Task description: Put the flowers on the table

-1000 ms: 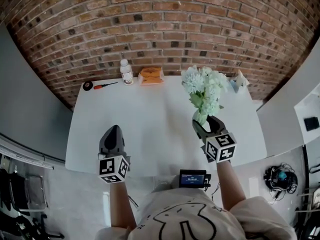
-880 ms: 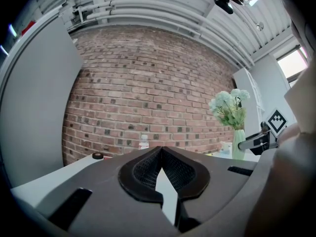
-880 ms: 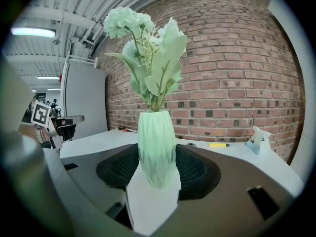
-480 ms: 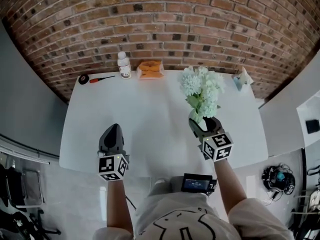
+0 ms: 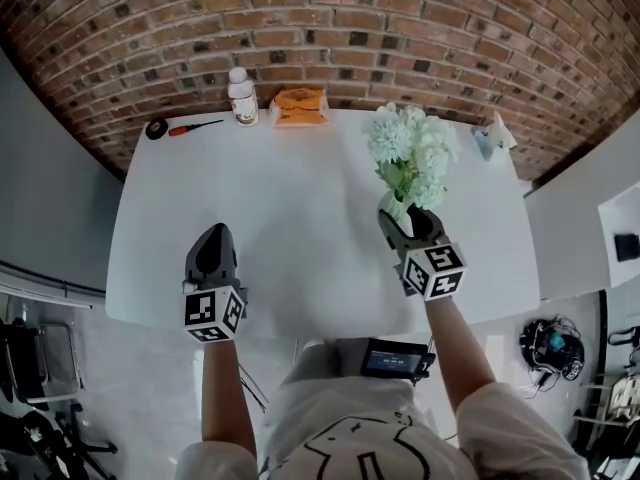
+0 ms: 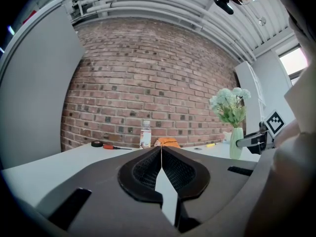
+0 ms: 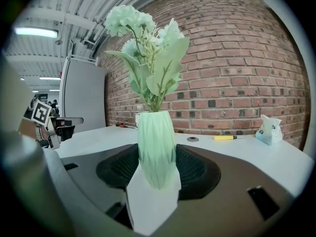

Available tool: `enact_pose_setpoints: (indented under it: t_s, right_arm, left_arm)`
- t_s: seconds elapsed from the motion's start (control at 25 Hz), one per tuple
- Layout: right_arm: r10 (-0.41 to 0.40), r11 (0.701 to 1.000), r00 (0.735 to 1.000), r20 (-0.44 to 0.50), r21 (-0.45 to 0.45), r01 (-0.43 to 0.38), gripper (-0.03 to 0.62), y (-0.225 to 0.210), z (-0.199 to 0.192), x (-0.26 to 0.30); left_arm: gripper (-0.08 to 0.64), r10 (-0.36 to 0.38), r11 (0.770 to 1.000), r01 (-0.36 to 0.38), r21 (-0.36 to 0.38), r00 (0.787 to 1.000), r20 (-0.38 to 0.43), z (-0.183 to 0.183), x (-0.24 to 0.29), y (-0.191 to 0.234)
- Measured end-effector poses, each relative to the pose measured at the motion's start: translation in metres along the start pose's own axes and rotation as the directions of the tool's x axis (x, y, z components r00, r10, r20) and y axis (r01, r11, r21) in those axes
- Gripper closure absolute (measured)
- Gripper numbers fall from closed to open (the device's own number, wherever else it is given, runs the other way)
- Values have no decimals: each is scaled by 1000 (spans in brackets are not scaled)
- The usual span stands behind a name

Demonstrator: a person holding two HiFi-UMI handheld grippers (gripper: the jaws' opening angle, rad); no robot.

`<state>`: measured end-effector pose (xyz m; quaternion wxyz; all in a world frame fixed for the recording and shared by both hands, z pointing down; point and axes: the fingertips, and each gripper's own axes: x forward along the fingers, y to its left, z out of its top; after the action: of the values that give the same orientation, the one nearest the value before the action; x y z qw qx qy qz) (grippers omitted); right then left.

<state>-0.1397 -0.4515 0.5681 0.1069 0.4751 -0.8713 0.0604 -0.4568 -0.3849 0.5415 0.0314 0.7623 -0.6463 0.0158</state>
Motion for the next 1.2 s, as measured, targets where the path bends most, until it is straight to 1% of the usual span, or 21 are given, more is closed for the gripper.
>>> enact_pose_setpoints:
  t_s: [0.16, 0.32, 0.52, 0.72, 0.88, 1.2]
  right_arm:
    - [-12, 1000, 1000, -1, 1, 12, 359, -4, -10, 6]
    - [-12, 1000, 1000, -7, -8, 12, 359, -5, -18, 11]
    - [-34, 999, 999, -28, -4, 34, 359, -10, -33, 17]
    - [-36, 999, 999, -2, 22, 36, 359, -15, -33, 17]
    - [-40, 999, 999, 2, 31, 40, 359, -15, -33, 17]
    - [-27, 999, 999, -35, 36, 28, 359, -15, -34, 19]
  left_arm:
    - [548, 6, 1000, -6, -11, 1000, 1, -6, 2, 3]
    - [548, -1, 1000, 1, -9, 1000, 5, -8, 8, 4]
    - [548, -7, 1000, 8, -13, 1000, 7, -9, 15, 3]
    - [548, -18, 1000, 18, -14, 1000, 2, -6, 23, 0]
    - [548, -17, 999, 17, -28, 1000, -7, -6, 26, -2]
    - [548, -8, 999, 7, -49, 999, -31, 1, 23, -4]
